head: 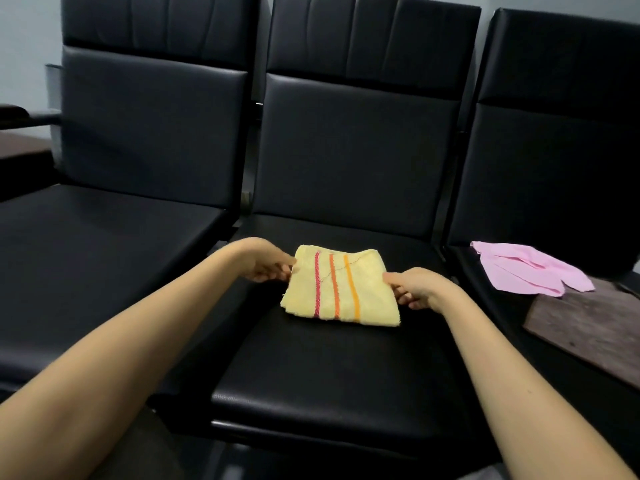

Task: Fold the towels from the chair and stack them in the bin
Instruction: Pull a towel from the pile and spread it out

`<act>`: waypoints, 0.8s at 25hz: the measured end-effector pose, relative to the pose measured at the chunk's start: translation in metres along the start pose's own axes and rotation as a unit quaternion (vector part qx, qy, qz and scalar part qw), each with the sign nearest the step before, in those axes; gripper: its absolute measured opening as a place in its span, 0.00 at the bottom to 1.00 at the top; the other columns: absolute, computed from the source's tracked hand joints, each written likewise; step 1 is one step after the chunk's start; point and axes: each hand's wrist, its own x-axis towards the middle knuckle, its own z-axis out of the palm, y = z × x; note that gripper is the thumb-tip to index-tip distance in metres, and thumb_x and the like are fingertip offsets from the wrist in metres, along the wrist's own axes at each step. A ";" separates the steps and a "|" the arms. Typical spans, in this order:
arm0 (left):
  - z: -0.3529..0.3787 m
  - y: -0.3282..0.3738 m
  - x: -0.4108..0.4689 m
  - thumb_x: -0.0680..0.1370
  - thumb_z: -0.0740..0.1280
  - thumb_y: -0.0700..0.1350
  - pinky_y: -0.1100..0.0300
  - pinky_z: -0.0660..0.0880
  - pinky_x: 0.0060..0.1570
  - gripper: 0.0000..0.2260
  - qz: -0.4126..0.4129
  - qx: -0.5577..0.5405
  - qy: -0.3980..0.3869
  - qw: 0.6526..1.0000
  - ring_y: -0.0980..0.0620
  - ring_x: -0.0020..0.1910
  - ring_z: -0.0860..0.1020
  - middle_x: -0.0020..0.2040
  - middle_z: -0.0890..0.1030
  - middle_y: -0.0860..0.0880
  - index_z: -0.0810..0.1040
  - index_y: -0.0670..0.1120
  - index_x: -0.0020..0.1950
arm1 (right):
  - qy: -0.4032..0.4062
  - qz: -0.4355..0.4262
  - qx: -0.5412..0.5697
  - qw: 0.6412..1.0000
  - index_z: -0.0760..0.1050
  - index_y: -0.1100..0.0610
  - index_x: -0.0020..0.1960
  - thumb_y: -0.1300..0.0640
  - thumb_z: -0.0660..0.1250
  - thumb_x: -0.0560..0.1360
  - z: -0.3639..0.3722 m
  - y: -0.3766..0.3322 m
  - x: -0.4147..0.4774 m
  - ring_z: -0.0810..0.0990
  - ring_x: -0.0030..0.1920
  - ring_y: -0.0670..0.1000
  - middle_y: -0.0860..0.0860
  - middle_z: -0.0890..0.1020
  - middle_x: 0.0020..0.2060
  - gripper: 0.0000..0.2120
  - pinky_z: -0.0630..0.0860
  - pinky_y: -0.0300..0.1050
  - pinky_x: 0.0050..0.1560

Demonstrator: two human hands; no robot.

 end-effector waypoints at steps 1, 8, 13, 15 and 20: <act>0.006 0.000 0.007 0.78 0.66 0.51 0.65 0.69 0.32 0.10 0.018 -0.041 0.052 0.998 0.56 0.34 0.74 0.41 0.79 0.48 0.77 0.44 0.45 | 0.024 -0.019 0.013 0.999 0.74 0.58 0.44 0.49 0.61 0.78 0.004 -0.002 0.002 0.71 0.32 0.46 0.50 0.75 0.35 0.12 0.67 0.37 0.32; 0.038 0.011 0.016 0.76 0.69 0.42 0.61 0.74 0.41 0.10 0.159 -0.134 0.145 0.967 0.51 0.50 0.77 0.51 0.78 0.46 0.77 0.42 0.55 | 0.150 -0.151 0.094 0.973 0.73 0.59 0.50 0.58 0.61 0.76 0.031 -0.005 0.016 0.72 0.40 0.47 0.49 0.74 0.40 0.05 0.68 0.41 0.37; 0.044 0.012 0.017 0.78 0.66 0.47 0.63 0.71 0.40 0.05 0.214 -0.071 0.226 0.948 0.55 0.43 0.75 0.44 0.75 0.51 0.73 0.46 0.46 | 0.177 -0.093 0.105 0.974 0.68 0.57 0.45 0.57 0.60 0.76 0.030 0.001 0.027 0.69 0.35 0.47 0.50 0.72 0.38 0.03 0.65 0.42 0.31; 0.047 0.012 0.015 0.78 0.64 0.49 0.61 0.69 0.39 0.07 0.174 0.006 0.223 0.959 0.54 0.43 0.75 0.46 0.76 0.48 0.73 0.46 0.46 | 0.154 -0.036 0.059 0.986 0.70 0.58 0.49 0.53 0.61 0.75 0.032 0.002 0.028 0.71 0.37 0.49 0.54 0.75 0.44 0.08 0.64 0.42 0.31; 0.062 0.019 0.004 0.78 0.66 0.51 0.59 0.71 0.50 0.21 0.119 0.048 0.170 0.977 0.47 0.60 0.75 0.61 0.76 0.45 0.70 0.40 0.65 | 0.114 -0.008 0.073 0.991 0.63 0.61 0.69 0.47 0.65 0.75 0.036 -0.007 0.020 0.74 0.58 0.55 0.56 0.73 0.61 0.29 0.71 0.46 0.50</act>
